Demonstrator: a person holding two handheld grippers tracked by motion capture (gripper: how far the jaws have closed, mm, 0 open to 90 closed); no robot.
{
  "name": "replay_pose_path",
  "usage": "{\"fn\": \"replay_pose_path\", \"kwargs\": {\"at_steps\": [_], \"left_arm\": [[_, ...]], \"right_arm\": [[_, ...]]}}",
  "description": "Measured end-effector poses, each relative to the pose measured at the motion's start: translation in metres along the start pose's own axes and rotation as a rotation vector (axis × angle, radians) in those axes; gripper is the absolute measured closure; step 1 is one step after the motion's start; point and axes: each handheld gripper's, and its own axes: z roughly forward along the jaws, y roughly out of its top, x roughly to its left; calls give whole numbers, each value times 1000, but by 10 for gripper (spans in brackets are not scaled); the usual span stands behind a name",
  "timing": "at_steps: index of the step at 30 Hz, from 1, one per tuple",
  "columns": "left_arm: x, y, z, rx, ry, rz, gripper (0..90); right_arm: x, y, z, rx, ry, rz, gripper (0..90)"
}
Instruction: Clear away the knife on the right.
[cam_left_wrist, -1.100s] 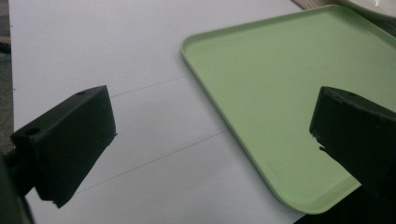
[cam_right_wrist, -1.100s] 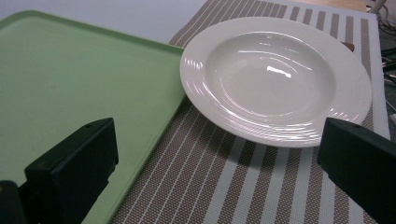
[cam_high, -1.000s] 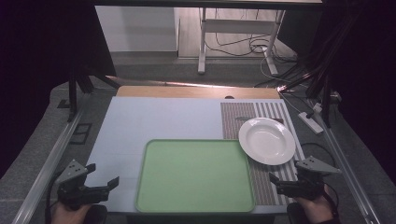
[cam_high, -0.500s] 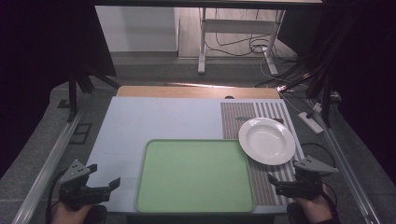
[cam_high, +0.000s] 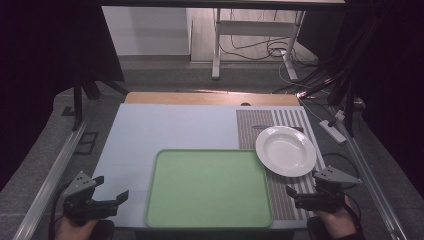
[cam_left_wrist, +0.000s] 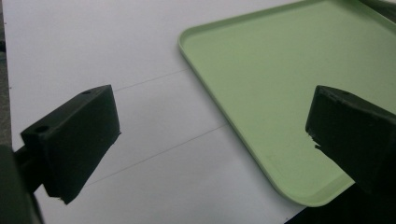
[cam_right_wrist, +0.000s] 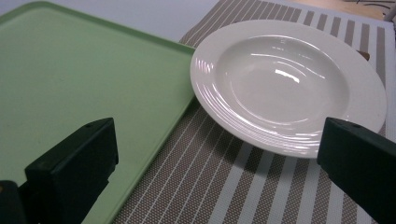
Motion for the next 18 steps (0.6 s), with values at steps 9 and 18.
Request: {"fn": "replay_pose_path", "kwargs": {"at_steps": [9, 18], "left_arm": [[0, 0, 0, 3, 1, -1, 24], [0, 0, 1, 10, 2, -2, 24]], "right_arm": [[-2, 3, 4, -11, 12, 6, 0], [-3, 7, 12, -13, 53, -12, 0]]}}
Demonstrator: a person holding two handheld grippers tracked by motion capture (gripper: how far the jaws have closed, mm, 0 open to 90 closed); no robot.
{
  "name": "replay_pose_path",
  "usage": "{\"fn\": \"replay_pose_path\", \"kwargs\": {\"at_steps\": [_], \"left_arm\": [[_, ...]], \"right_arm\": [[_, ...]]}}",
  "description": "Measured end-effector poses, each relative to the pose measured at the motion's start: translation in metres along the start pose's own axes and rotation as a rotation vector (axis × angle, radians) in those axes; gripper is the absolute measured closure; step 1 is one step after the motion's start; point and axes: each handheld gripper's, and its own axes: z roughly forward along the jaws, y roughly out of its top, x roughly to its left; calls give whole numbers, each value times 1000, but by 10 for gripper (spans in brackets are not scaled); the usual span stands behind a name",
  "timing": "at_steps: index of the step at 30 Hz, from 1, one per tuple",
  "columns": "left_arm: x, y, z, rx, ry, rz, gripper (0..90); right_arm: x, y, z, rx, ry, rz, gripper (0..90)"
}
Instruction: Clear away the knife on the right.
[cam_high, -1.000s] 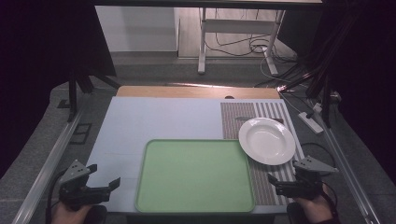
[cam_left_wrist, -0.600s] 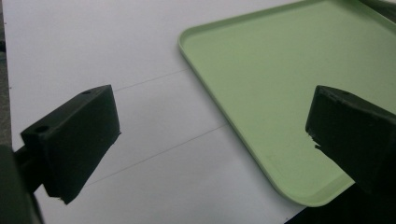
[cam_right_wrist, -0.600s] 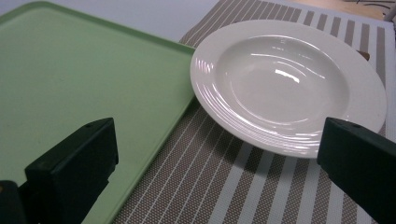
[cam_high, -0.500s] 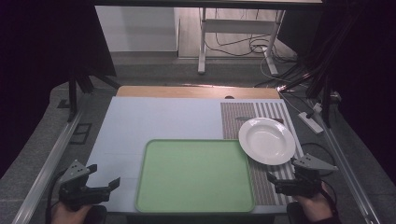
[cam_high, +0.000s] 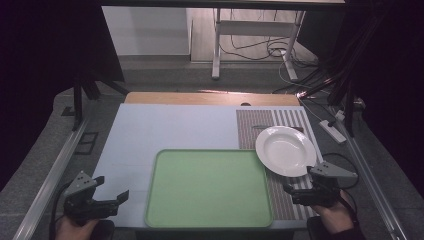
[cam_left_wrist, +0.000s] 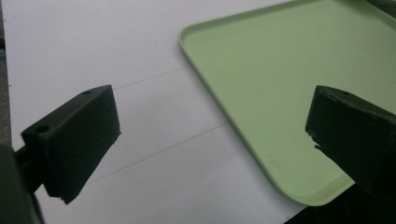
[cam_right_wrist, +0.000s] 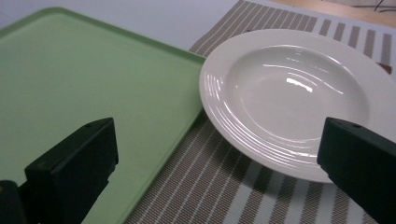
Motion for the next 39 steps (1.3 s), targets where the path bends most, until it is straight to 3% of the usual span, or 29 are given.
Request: {"fn": "replay_pose_path", "kwargs": {"at_steps": [4, 6, 11, 19, 29, 34, 39], "left_arm": [[0, 0, 0, 3, -1, -1, 21], [0, 0, 1, 6, 0, -2, 20], [1, 0, 1, 6, -7, -13, 12], [0, 1, 1, 13, -2, -1, 3], [-2, 2, 2, 26, 4, 11, 0], [-2, 2, 3, 31, 6, 13, 0], [-3, 2, 3, 32, 11, 18, 0]], "right_arm": [[1, 5, 4, -10, 53, 45, 0], [3, 10, 8, -12, 59, 17, 0], [0, 13, 15, -8, 64, 2, 0], [-10, 22, 24, -28, 96, 73, 0], [-23, 32, 46, 20, 72, 65, 0], [-32, 39, 58, 56, 90, 73, 0], [-41, 43, 70, 79, 53, 67, 0]]}}
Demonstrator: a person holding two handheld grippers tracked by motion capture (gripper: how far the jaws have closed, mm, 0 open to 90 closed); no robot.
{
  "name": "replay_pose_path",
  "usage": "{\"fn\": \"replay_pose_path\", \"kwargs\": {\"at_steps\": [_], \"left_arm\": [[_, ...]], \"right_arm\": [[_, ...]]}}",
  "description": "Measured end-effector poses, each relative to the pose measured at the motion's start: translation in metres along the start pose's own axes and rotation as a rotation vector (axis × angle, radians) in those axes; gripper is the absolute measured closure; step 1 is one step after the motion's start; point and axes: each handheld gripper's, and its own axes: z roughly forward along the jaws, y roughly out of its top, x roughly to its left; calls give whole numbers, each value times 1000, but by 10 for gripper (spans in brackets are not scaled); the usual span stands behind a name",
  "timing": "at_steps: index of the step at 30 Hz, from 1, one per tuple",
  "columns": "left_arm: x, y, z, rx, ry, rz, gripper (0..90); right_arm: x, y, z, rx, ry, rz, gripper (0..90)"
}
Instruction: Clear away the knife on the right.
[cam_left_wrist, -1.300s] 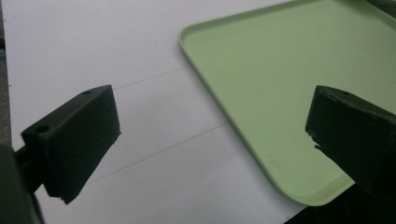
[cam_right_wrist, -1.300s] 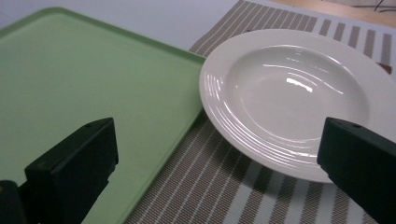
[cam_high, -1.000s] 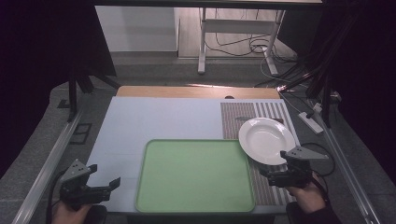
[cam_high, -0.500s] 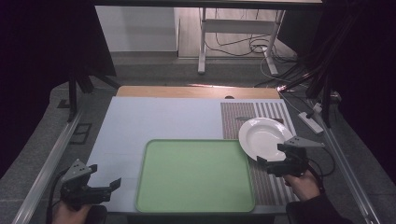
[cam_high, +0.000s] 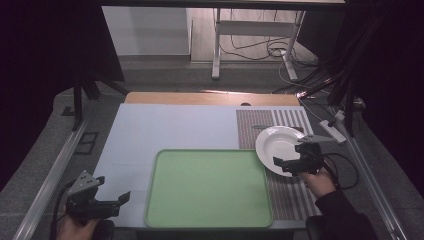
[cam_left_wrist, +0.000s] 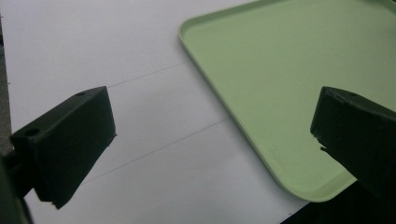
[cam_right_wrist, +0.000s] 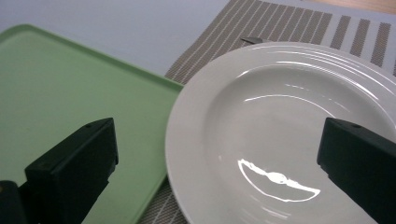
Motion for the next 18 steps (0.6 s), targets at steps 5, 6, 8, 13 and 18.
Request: {"fn": "replay_pose_path", "kwargs": {"at_steps": [5, 6, 8, 13, 18], "left_arm": [[-1, 0, 0, 0, 5, 5, 0], [-1, 0, 0, 0, 7, 6, 0], [-1, 0, 0, 0, 7, 8, 0], [-1, 0, 0, -2, 7, 10, 0], [-1, 0, -1, -4, 4, 6, 0]], "right_arm": [[-11, 5, 9, 19, -32, 10, 0], [-14, 6, 11, 25, -35, 15, 0], [-18, 8, 15, 36, -36, 27, 0], [-26, 14, 23, 48, -56, 23, 0], [-33, 19, 32, 75, -90, 18, 0]]}}
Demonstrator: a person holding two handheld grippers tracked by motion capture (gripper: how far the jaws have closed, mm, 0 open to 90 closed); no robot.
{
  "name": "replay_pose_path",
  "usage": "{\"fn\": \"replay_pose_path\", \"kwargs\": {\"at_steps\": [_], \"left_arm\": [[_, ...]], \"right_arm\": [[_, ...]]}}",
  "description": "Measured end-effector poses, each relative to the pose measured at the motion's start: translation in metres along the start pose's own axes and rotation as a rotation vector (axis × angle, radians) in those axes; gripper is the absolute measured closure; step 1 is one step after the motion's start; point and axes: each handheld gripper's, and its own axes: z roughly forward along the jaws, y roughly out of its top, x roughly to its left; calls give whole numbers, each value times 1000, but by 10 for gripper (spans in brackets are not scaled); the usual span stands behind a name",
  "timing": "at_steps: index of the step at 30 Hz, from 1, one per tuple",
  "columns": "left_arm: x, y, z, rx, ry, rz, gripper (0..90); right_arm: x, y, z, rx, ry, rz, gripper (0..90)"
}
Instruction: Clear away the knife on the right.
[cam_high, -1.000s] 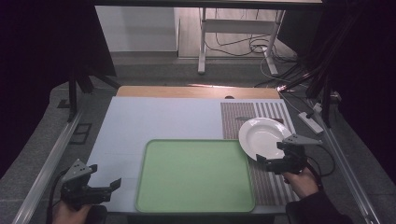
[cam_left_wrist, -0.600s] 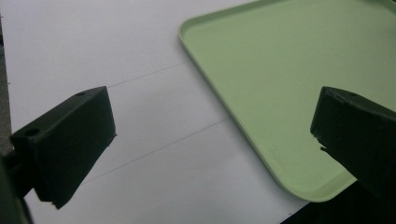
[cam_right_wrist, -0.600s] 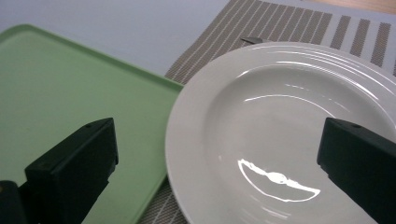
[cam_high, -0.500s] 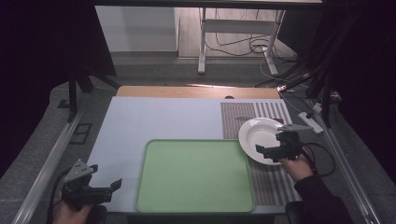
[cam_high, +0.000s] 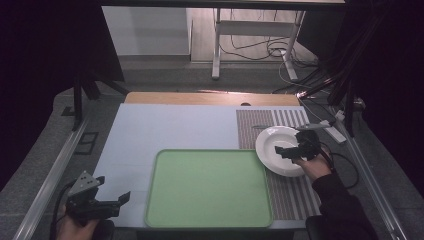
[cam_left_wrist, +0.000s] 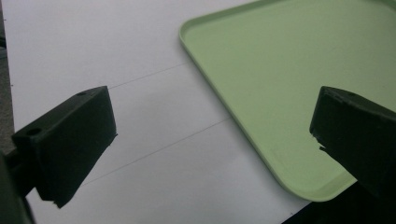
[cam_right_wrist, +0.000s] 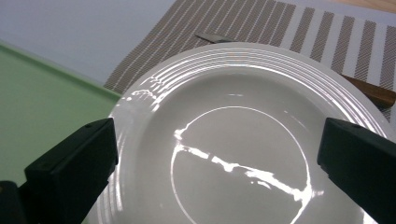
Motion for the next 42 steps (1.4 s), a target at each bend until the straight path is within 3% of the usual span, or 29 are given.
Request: {"fn": "replay_pose_path", "kwargs": {"at_steps": [29, 38, 42], "left_arm": [[5, 0, 1, 1, -43, -26, 6], [6, 0, 1, 4, -48, -27, 7], [6, 0, 1, 4, -51, -29, 7]], "right_arm": [[-55, 28, 40, 48, -102, 87, 0], [-68, 36, 53, 69, -136, 92, 0], [-73, 39, 57, 77, -154, 64, 32]]}}
